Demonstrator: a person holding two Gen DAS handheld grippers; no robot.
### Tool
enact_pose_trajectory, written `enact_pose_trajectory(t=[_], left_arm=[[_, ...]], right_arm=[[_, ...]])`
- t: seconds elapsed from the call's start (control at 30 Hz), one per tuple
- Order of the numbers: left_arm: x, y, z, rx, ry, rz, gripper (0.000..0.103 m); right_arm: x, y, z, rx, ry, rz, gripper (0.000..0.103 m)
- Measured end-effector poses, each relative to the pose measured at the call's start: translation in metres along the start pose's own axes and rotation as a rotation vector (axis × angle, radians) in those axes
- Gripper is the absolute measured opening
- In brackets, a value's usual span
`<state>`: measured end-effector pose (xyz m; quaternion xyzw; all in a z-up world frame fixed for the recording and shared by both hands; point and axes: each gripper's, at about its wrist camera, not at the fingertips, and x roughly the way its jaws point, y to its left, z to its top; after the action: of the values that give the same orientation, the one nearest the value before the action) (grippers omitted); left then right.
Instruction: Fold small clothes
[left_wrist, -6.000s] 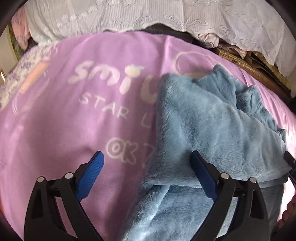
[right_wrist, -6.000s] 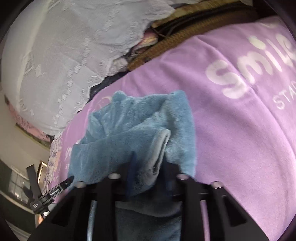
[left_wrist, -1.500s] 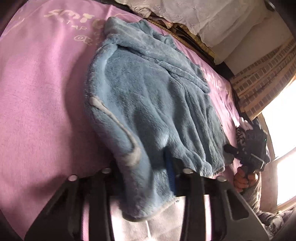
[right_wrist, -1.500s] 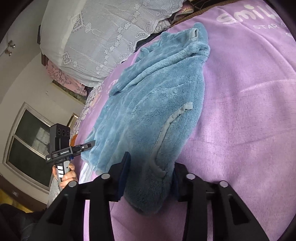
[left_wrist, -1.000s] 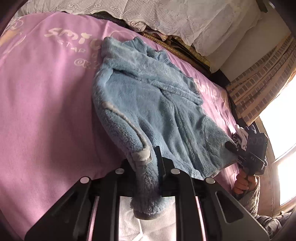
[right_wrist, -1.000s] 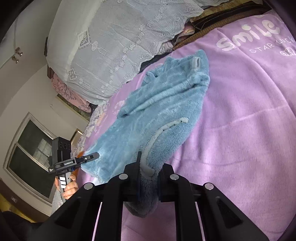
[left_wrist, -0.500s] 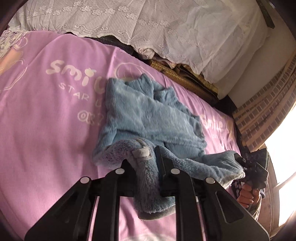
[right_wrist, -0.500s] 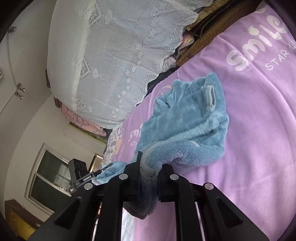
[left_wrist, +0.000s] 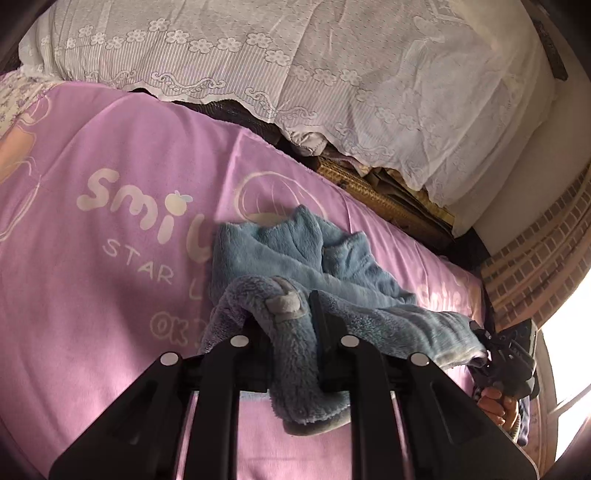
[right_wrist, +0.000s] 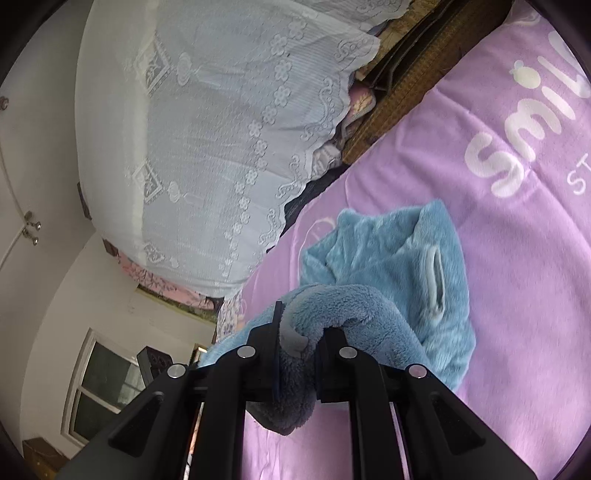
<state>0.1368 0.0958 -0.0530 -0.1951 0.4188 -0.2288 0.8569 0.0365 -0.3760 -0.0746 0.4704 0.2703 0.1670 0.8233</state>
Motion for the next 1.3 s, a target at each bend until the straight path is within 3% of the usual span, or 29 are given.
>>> enact_pose_trajectory(t=[0.53, 0.73, 0.97, 1.07, 1.13, 1.23, 1.3], left_arm=[[0.066, 0.02, 0.039, -0.079, -0.002, 0.024, 0.014], [0.104, 0.043, 0.034, -0.127, 0.028, 0.055, 0.014], [0.123, 0.061, 0.031, -0.16, 0.052, 0.01, 0.016], [0.117, 0.064, 0.03, -0.18, 0.045, -0.033, 0.019], [0.107, 0.062, 0.03, -0.186, 0.032, -0.068, 0.023], [0.087, 0.052, 0.031, -0.145, -0.01, -0.095, 0.036], [0.075, 0.046, 0.032, -0.121, -0.055, -0.079, 0.052]], right_arm=[[0.067, -0.038, 0.05, 0.113, -0.047, -0.042, 0.013], [0.09, -0.07, 0.049, 0.163, -0.043, -0.105, 0.013], [0.099, -0.085, 0.051, 0.157, -0.033, -0.116, 0.013], [0.096, -0.082, 0.053, 0.156, -0.033, -0.077, 0.022], [0.091, -0.075, 0.054, 0.144, -0.038, -0.046, 0.04], [0.077, -0.051, 0.058, 0.065, -0.07, -0.019, 0.056], [0.069, -0.039, 0.062, 0.02, -0.094, -0.01, 0.065]])
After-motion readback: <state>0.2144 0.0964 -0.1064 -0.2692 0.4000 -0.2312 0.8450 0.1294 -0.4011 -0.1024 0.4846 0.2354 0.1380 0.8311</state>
